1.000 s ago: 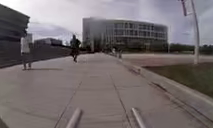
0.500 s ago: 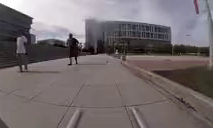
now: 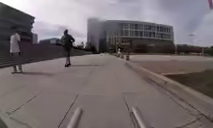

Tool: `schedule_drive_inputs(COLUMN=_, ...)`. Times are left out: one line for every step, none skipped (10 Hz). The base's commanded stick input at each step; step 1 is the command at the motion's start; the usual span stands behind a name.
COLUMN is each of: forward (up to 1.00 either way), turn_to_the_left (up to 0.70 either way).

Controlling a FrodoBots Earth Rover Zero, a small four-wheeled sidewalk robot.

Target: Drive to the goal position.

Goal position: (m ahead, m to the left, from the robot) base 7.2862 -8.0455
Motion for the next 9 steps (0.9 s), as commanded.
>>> schedule_drive_inputs(forward=1.0, turn_to_the_left=-0.1)
schedule_drive_inputs(forward=1.0, turn_to_the_left=0.0)
schedule_drive_inputs(forward=1.0, turn_to_the_left=0.0)
schedule_drive_inputs(forward=1.0, turn_to_the_left=0.0)
schedule_drive_inputs(forward=1.0, turn_to_the_left=-0.17)
schedule_drive_inputs(forward=1.0, turn_to_the_left=-0.17)
schedule_drive_inputs(forward=1.0, turn_to_the_left=-0.05)
schedule_drive_inputs(forward=1.0, turn_to_the_left=-0.03)
schedule_drive_inputs(forward=1.0, turn_to_the_left=-0.12)
